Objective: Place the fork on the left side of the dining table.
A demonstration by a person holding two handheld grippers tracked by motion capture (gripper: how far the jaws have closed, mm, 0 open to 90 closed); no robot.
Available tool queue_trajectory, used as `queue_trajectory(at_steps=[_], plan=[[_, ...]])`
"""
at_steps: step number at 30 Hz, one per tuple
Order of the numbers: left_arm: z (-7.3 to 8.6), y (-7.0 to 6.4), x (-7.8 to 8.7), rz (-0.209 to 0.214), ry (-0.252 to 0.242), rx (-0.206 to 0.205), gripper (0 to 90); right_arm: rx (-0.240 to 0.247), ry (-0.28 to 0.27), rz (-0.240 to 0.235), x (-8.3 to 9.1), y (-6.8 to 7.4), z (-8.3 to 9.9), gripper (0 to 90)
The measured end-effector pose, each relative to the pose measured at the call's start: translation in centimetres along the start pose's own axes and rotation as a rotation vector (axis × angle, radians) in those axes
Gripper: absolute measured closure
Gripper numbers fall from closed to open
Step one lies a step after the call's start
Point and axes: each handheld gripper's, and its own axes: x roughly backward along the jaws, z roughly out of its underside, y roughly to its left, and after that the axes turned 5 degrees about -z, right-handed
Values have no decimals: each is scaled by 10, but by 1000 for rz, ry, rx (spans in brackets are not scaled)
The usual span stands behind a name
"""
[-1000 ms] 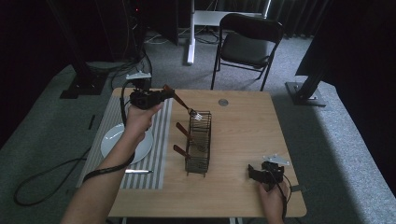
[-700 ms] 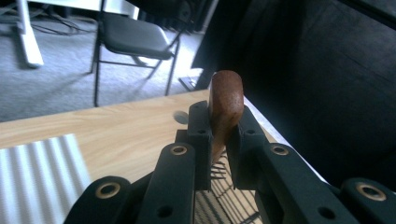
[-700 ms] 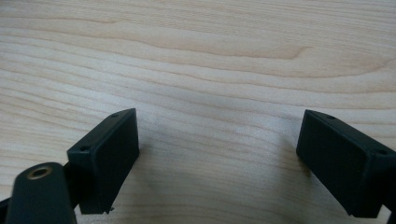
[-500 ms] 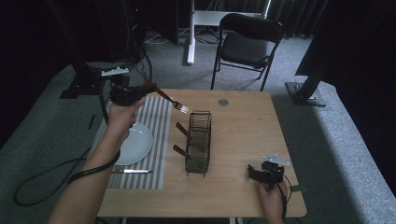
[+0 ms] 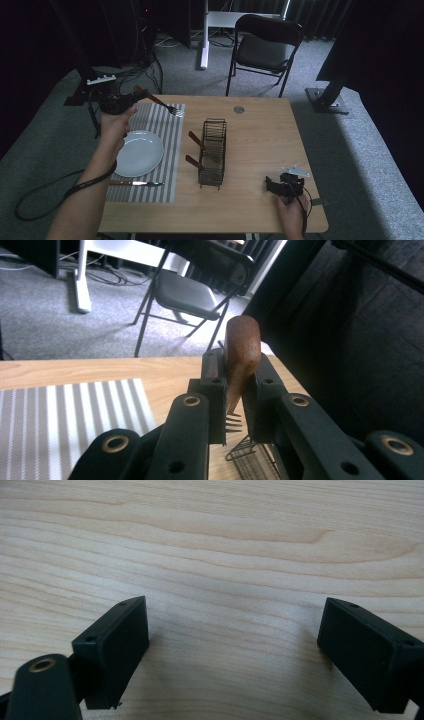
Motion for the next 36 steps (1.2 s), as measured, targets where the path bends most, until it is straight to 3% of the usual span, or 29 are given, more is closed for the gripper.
queue_trajectory(at_steps=[5, 23, 28, 31, 36], plan=[[9, 19, -1, -20, -5, 48, 809, 0, 0, 0, 0, 0, 0, 127], [41, 76, -22, -79, 38, 126, 809, 0, 0, 0, 0, 0, 0, 127], [48, 88, -26, -85, 30, 147, 809, 1, 0, 0, 0, 0, 0, 127], [54, 93, -30, -65, 22, 163, 809, 1, 0, 0, 0, 0, 0, 127], [63, 102, -38, -78, 28, 192, 809, 0, 0, 0, 0, 0, 0, 126]])
